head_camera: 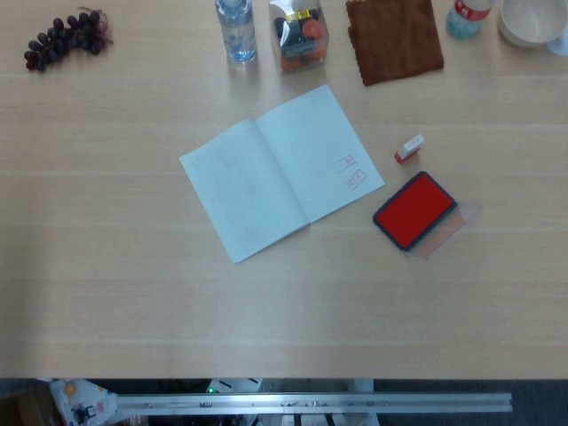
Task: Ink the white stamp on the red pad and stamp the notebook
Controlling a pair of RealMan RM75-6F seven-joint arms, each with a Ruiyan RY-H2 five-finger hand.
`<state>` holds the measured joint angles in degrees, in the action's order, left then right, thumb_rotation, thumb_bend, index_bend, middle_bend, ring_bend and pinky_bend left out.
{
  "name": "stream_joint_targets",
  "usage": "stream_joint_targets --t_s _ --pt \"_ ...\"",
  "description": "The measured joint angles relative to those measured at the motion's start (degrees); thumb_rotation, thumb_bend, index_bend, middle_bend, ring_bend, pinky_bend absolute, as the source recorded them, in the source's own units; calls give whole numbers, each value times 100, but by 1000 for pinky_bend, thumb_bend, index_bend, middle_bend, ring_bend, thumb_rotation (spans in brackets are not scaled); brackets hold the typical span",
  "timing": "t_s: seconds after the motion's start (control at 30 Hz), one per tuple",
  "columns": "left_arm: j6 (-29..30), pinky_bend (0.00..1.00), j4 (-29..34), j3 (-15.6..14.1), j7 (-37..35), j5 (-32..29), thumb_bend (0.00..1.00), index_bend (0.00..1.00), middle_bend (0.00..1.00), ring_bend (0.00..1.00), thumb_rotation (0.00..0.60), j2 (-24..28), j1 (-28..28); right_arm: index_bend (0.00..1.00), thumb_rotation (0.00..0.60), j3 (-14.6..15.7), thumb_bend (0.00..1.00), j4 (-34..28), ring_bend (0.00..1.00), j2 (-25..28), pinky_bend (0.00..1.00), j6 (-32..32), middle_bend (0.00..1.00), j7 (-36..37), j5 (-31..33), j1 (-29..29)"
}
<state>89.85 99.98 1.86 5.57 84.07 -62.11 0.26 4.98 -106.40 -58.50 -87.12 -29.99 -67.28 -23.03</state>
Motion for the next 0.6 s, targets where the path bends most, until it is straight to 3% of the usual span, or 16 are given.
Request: stream_joint_targets --t_s 0.23,0.6 --pt "126 215 64 -30 -21 132 315 206 141 182 600 -11 63 563 600 59 349 -107 365 126 318 -204 499 192 -405 476" --pt "155 214 94 -15 -18 160 314 206 141 182 600 -33 86 573 600 -124 348 -280 371 126 318 -247 507 86 -765 735"
